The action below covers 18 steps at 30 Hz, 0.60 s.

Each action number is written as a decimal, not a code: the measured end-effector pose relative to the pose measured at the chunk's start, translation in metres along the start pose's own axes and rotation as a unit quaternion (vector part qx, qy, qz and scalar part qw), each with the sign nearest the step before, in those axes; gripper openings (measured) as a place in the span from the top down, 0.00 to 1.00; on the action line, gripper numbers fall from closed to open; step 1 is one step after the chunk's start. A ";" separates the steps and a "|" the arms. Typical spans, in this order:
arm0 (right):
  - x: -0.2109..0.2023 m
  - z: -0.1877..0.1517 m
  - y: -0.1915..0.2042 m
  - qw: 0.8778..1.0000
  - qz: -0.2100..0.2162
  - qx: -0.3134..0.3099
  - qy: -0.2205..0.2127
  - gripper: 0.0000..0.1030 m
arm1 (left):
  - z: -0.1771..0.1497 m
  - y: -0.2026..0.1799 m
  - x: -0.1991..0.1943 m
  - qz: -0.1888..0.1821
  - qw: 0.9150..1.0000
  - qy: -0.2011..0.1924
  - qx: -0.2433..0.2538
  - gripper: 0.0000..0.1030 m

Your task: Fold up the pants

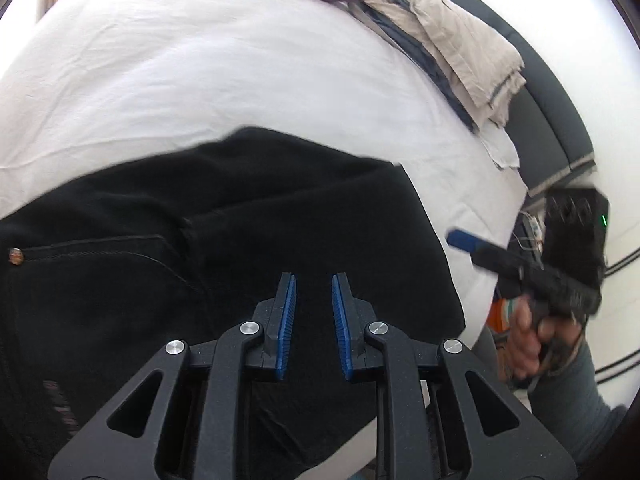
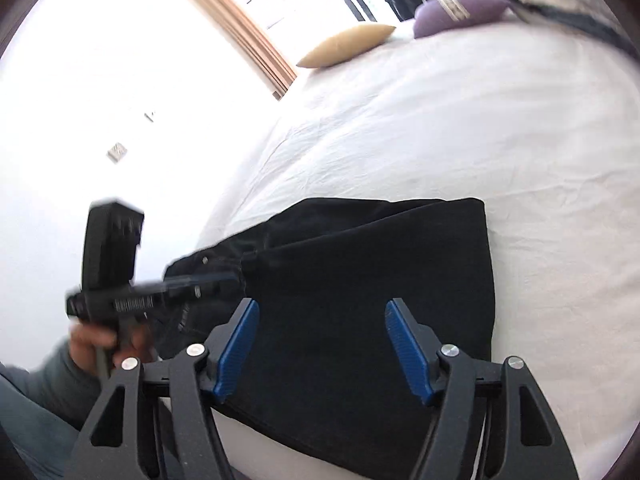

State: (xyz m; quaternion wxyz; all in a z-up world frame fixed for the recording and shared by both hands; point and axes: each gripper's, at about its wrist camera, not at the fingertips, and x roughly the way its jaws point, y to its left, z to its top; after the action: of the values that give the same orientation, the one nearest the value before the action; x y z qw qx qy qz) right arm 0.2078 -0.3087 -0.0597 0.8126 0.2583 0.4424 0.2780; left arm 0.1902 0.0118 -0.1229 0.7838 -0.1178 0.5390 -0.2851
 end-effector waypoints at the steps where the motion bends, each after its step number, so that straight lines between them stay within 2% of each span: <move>1: 0.003 0.010 -0.015 1.000 0.025 0.018 0.003 0.39 | -0.006 -0.007 0.012 -0.001 1.000 0.012 0.007 0.83; 4: 0.021 0.030 -0.046 0.995 0.081 0.056 0.016 0.39 | -0.027 -0.011 0.041 0.019 0.999 0.041 0.015 0.83; 6: 0.038 0.036 -0.065 0.990 0.108 0.078 0.041 0.39 | -0.035 -0.010 0.050 0.008 0.999 0.034 0.013 0.83; 9: 0.057 0.033 -0.084 0.987 0.106 0.098 0.071 0.42 | -0.036 -0.003 0.053 -0.014 0.999 0.031 0.003 0.83; 12: 0.045 0.025 -0.089 0.984 0.131 0.104 0.069 0.42 | -0.040 0.004 0.054 -0.032 0.999 0.025 -0.009 0.83; 14: 0.039 -0.002 -0.081 0.982 0.141 0.101 0.081 0.42 | -0.041 0.006 0.055 -0.031 0.999 0.020 -0.006 0.83; 18: 0.027 -0.050 -0.064 0.981 0.125 0.078 0.124 0.41 | -0.046 0.009 0.055 -0.032 0.999 0.015 -0.004 0.83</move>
State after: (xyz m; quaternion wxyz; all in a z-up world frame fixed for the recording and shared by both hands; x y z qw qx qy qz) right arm 0.1912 -0.3270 -0.1413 0.6879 0.3378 0.5239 0.3717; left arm 0.1656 -0.0065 -0.1877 0.7654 -0.1341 0.5481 -0.3094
